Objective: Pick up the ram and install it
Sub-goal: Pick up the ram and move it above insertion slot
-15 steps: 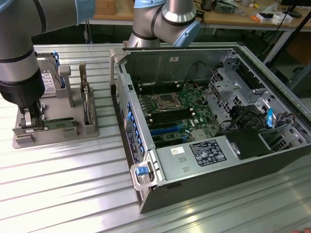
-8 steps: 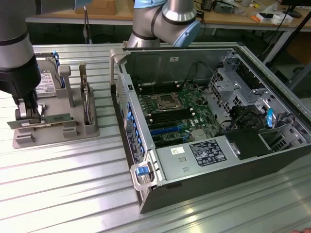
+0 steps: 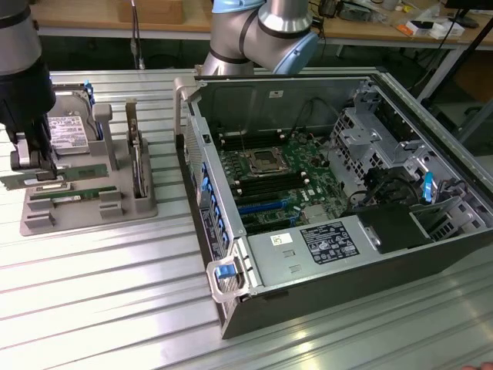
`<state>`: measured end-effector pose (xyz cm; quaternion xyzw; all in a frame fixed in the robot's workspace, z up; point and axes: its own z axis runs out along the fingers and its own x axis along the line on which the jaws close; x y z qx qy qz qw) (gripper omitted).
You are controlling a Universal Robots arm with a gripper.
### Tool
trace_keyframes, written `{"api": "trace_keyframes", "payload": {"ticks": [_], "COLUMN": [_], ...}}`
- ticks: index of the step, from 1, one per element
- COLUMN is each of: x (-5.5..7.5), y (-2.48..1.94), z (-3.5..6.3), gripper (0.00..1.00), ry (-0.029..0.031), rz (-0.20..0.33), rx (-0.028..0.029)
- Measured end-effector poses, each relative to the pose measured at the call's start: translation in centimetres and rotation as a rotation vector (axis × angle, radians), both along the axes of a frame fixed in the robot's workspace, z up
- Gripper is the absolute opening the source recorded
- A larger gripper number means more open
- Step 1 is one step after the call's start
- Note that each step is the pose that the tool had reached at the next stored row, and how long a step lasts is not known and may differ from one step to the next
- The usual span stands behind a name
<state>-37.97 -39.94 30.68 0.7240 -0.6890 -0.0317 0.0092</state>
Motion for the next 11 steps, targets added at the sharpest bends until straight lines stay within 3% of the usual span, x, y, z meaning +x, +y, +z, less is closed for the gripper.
{"api": "trace_keyframes", "payload": {"ticks": [11], "x": [0.0], "y": [0.0], "z": [3.42], "gripper": [0.13], "ry": [0.0031], "rz": [0.0], "rx": [0.0001]}}
